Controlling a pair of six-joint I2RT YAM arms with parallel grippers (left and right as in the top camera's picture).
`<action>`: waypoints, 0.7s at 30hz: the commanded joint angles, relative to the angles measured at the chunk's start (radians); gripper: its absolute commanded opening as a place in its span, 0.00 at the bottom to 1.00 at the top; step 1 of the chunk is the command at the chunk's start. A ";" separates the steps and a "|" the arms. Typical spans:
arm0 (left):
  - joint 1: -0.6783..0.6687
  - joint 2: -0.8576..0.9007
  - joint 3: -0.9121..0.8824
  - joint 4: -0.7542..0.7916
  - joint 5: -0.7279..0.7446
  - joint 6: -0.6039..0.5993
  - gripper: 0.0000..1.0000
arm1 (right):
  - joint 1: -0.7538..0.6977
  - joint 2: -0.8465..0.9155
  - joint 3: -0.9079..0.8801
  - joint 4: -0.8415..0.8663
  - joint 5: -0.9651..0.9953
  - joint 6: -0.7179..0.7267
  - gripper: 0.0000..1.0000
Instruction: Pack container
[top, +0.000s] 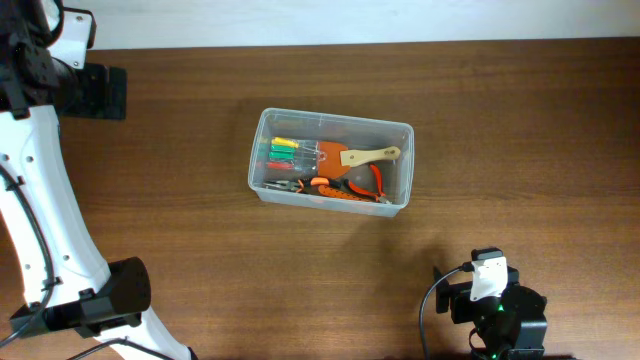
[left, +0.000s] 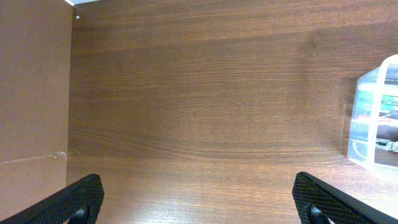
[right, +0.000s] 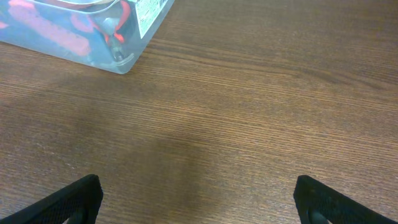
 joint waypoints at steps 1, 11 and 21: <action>0.006 -0.005 0.002 -0.001 0.008 -0.013 0.99 | -0.007 -0.012 -0.010 0.003 0.013 0.003 0.98; -0.007 -0.032 0.002 -0.001 0.008 -0.013 0.99 | -0.007 -0.012 -0.010 0.003 0.013 0.003 0.98; -0.166 -0.468 -0.383 0.553 0.079 -0.002 0.99 | -0.007 -0.012 -0.010 0.003 0.013 0.003 0.98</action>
